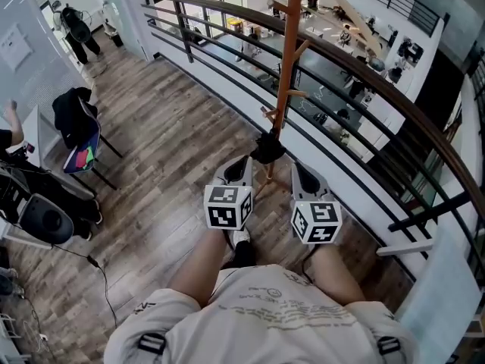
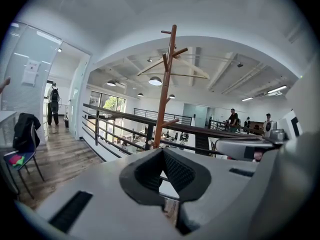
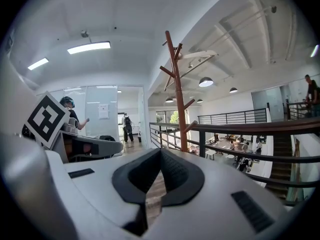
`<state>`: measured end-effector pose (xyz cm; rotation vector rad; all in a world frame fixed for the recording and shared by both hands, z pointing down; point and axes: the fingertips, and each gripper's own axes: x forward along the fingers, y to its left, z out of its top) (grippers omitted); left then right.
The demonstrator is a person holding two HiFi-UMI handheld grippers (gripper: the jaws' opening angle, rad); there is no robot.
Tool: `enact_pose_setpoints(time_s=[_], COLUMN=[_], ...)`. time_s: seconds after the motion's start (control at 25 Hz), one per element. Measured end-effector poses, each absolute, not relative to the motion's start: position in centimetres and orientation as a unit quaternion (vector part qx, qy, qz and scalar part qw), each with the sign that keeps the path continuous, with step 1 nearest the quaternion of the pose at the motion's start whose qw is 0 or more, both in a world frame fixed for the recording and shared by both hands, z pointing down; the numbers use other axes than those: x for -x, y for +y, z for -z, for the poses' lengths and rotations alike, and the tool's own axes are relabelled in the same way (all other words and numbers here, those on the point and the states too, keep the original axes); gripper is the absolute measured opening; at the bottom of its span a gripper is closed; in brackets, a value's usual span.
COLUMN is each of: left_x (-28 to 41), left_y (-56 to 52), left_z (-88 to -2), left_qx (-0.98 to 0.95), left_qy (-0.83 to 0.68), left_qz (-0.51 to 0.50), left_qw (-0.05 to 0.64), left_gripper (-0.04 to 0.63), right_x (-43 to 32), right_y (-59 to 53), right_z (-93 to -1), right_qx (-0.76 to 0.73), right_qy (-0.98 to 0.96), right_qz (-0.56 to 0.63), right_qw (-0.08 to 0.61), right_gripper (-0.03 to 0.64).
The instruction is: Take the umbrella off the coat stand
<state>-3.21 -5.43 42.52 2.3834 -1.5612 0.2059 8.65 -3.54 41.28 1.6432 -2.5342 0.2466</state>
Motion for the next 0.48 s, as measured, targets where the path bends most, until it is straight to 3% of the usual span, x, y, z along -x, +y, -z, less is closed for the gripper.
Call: enact_pose_setpoints(time_s=[0.48], left_x=[5.2], left_y=[-17.0], left_z=[-42.6], left_qx=[-0.849], left_qy=[-0.504], left_qz=[-0.086], left_qw=[0.135], left_gripper=[0.004], right_x=[-5.2], right_y=[-14.8], right_z=[-41.7], right_qx=[-0.553], right_qy=[-0.827], right_qz=[-0.084], right_qw=[0.066], right_gripper=[0.003])
